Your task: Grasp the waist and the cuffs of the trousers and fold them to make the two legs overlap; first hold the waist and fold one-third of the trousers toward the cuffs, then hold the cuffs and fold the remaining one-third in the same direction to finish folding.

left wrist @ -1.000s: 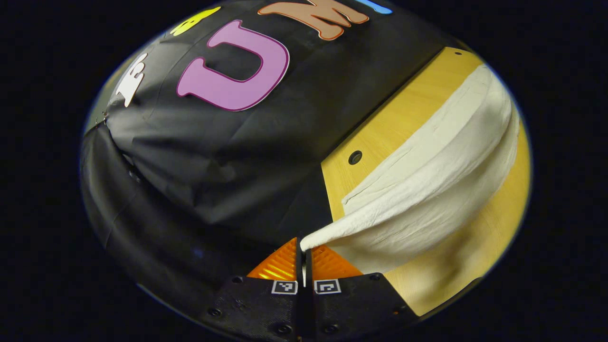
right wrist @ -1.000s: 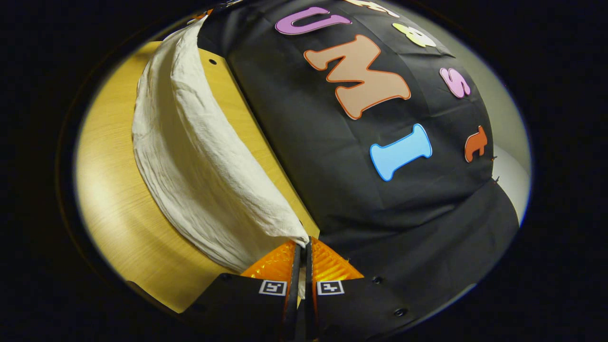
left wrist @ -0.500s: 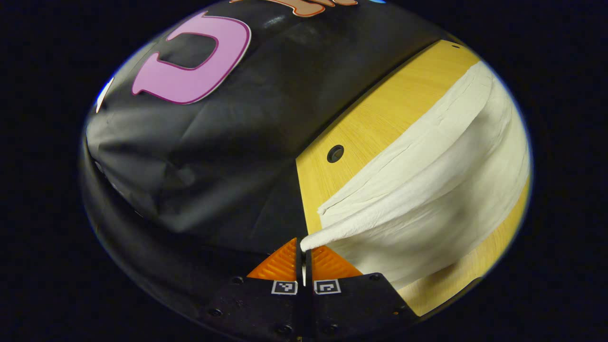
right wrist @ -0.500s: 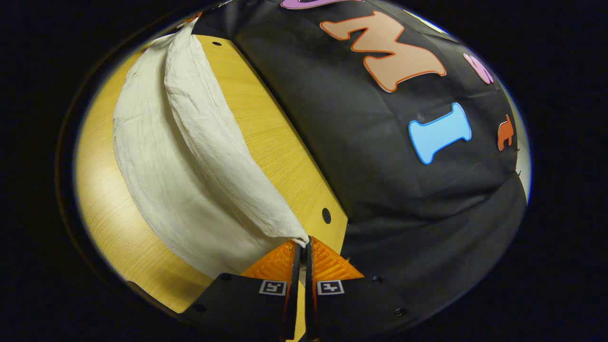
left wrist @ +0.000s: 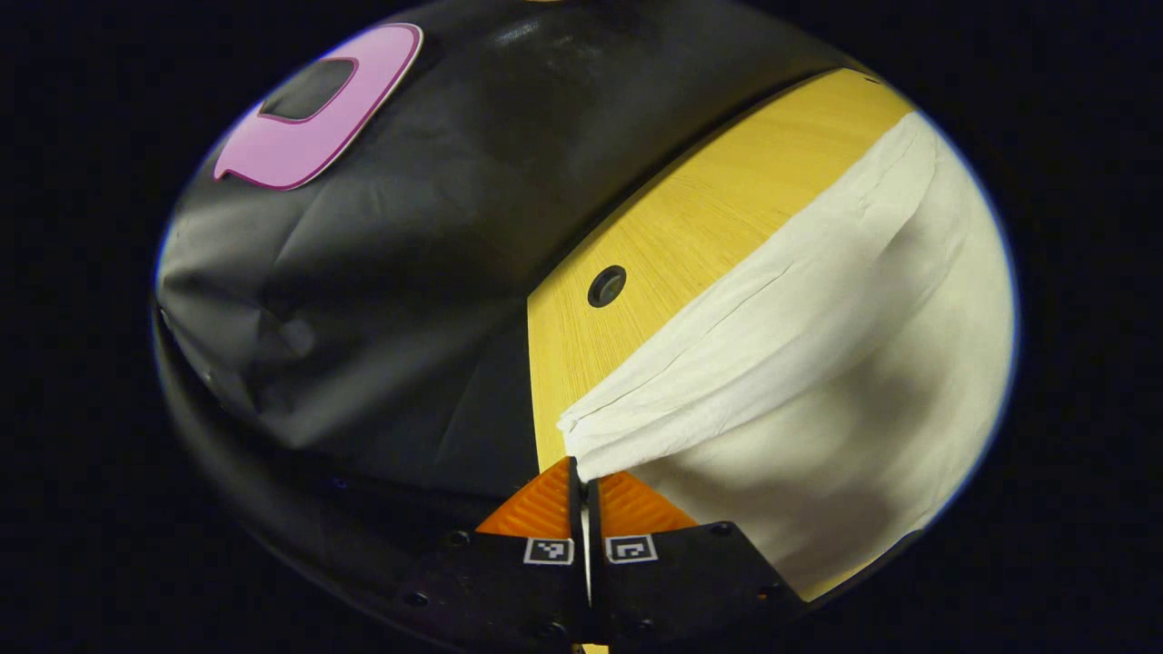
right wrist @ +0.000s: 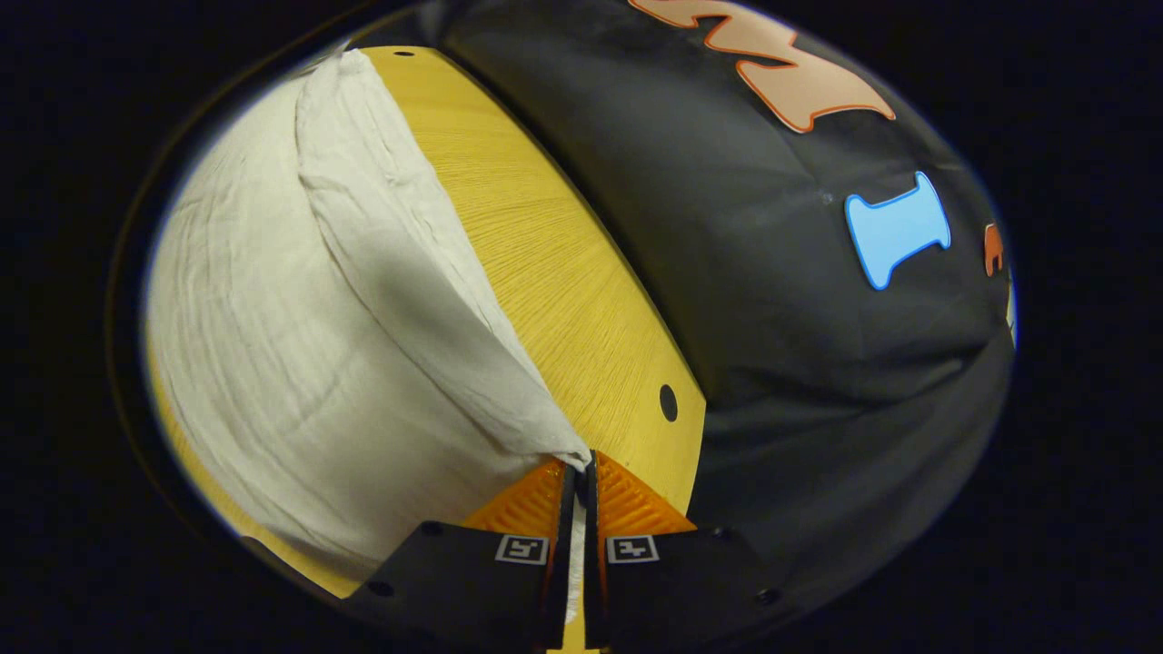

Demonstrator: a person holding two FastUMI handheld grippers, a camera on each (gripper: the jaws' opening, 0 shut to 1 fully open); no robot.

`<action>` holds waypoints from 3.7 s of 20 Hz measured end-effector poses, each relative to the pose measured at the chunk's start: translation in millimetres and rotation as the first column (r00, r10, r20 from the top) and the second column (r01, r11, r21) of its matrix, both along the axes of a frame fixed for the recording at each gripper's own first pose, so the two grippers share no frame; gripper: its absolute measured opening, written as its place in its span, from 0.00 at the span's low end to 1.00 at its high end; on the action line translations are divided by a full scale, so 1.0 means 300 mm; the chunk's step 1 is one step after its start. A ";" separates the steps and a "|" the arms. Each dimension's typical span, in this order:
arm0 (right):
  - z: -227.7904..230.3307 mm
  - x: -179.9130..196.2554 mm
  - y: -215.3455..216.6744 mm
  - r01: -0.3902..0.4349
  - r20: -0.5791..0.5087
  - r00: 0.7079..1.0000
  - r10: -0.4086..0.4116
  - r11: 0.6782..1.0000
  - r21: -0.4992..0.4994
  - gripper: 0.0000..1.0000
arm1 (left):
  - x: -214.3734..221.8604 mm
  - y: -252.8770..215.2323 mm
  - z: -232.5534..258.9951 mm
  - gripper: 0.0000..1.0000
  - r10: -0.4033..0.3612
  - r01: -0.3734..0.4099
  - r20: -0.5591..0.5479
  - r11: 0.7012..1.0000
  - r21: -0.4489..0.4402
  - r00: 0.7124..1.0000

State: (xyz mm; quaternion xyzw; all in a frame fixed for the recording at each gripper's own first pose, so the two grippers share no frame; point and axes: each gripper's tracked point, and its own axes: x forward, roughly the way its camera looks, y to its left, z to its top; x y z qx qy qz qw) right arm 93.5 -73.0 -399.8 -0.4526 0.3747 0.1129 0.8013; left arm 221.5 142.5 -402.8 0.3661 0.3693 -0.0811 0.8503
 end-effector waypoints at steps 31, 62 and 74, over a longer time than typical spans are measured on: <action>-0.026 -0.339 -0.264 0.703 -0.374 0.557 -0.741 0.182 0.687 0.92 | -0.289 -0.482 0.705 0.96 0.145 0.011 0.242 0.839 -0.544 0.959; 0.208 -0.257 -0.380 0.657 -0.323 0.598 -0.734 0.217 0.722 0.18 | -0.376 -0.444 0.725 0.96 0.181 -0.020 0.243 0.837 -0.547 0.953; 0.310 -0.224 -0.371 0.378 -0.170 0.864 -0.475 0.386 0.842 0.18 | -0.432 -0.299 0.662 0.96 0.279 -0.115 0.197 0.800 -0.588 0.940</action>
